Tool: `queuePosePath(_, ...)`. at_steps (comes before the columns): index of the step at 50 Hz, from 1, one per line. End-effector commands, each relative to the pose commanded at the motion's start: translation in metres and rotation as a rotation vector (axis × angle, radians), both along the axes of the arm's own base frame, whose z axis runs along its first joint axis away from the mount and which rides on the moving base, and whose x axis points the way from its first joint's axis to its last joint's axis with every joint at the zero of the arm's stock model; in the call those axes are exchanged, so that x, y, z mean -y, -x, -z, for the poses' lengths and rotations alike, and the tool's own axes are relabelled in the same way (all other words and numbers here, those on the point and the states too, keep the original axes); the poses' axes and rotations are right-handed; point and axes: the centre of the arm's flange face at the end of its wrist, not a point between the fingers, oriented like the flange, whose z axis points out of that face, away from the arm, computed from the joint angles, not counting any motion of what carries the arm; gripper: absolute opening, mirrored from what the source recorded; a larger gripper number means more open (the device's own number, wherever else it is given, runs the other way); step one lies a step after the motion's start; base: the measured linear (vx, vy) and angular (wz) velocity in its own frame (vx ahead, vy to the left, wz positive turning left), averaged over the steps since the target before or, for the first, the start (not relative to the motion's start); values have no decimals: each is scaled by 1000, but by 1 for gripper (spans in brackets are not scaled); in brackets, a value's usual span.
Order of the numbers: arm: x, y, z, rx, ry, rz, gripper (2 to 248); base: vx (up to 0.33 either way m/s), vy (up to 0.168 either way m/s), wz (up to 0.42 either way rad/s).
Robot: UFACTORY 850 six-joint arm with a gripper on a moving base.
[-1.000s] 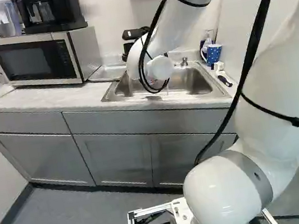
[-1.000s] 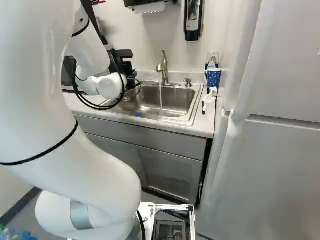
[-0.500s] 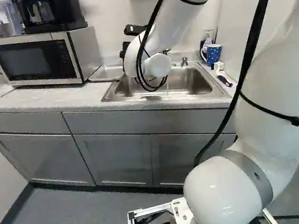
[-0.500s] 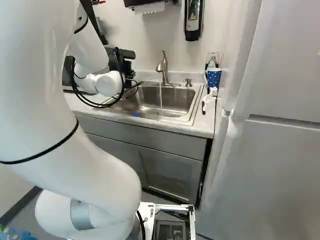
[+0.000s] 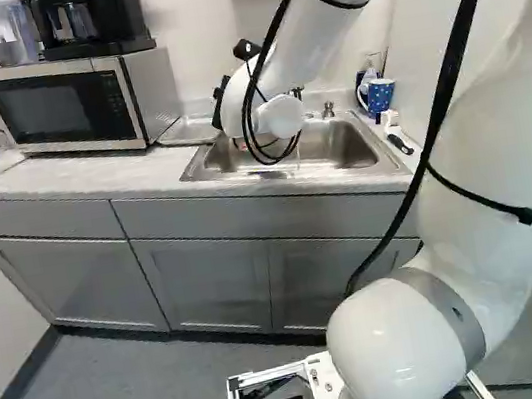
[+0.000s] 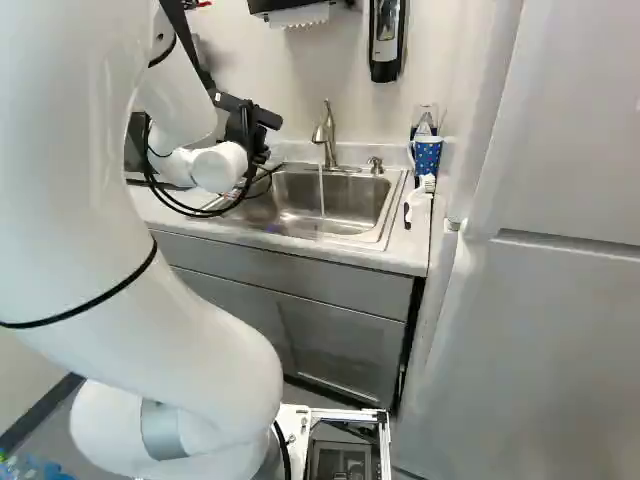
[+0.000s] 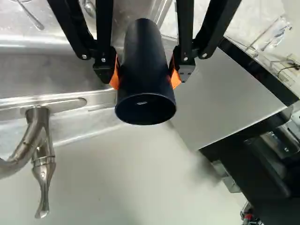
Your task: Rinse the cup and place it in the tray
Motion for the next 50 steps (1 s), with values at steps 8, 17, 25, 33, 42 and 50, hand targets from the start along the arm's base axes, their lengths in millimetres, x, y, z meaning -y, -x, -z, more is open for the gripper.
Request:
queuePosePath(8,0,0,1,-23,-81,8,123,0,0,0)
queuePosePath(17,0,0,1,-43,-173,16,123,0,0,0)
queuePosePath(25,0,0,1,-60,-255,24,123,0,0,0)
queuePosePath(33,0,0,1,-77,-337,32,123,0,0,0)
queuePosePath(42,0,0,1,-96,-430,41,123,0,0,0)
queuePosePath(50,0,0,1,-114,-511,48,123,0,0,0)
